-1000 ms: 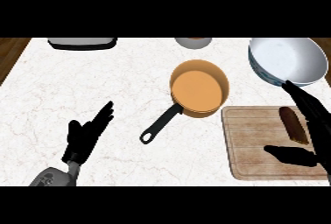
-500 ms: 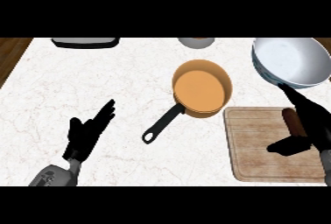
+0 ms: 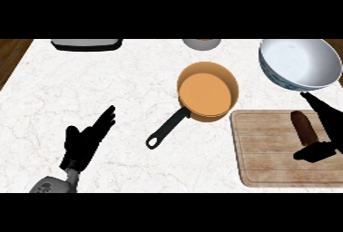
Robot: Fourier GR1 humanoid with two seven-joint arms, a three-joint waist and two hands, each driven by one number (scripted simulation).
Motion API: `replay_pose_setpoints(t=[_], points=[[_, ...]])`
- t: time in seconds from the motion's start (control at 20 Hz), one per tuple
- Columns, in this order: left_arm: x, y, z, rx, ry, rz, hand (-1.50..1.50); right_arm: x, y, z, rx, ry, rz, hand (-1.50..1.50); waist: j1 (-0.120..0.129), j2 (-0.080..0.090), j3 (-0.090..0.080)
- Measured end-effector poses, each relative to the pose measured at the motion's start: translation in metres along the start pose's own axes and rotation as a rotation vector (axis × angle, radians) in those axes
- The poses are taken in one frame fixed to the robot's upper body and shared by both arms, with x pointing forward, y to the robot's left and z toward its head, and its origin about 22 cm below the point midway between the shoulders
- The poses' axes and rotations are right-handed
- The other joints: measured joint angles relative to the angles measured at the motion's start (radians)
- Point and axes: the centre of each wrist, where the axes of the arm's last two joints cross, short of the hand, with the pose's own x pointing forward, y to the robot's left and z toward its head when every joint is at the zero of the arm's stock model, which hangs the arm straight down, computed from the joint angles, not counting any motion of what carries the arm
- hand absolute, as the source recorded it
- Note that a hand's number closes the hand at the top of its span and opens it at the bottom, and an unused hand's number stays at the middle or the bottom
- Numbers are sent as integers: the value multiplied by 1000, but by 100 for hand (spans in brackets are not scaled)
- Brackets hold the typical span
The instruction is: Pick the sweet potato from the cutting board and place it in the pot
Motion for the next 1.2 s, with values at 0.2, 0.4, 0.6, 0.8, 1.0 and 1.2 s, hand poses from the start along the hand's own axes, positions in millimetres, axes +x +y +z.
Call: replay_pose_setpoints(t=[0.2, 0.4, 0.6, 0.8, 1.0, 1.2], points=[[-1, -4, -6, 2, -1, 2, 0, -17, -5, -1, -24, -24, -12, -150, -3, 0, 0], [2, 1, -4, -1, 3, 1, 0, -33, -13, -1, -3, -54, -67, -150, -4, -1, 0], [0, -1, -6, 0, -8, 6, 0, -44, -10, -6, 27, -103, -161, -150, -3, 0, 0], [0, -3, -9, -2, -6, 1, 0, -54, -2, -9, 45, -137, -271, -150, -3, 0, 0], [-1, 1, -10, -3, -1, -3, 0, -68, 5, -12, 59, -129, -345, -150, -2, 0, 0], [4, 1, -10, -1, -4, -2, 0, -78, 27, -20, 76, -120, -397, -150, 0, 0, 0]])
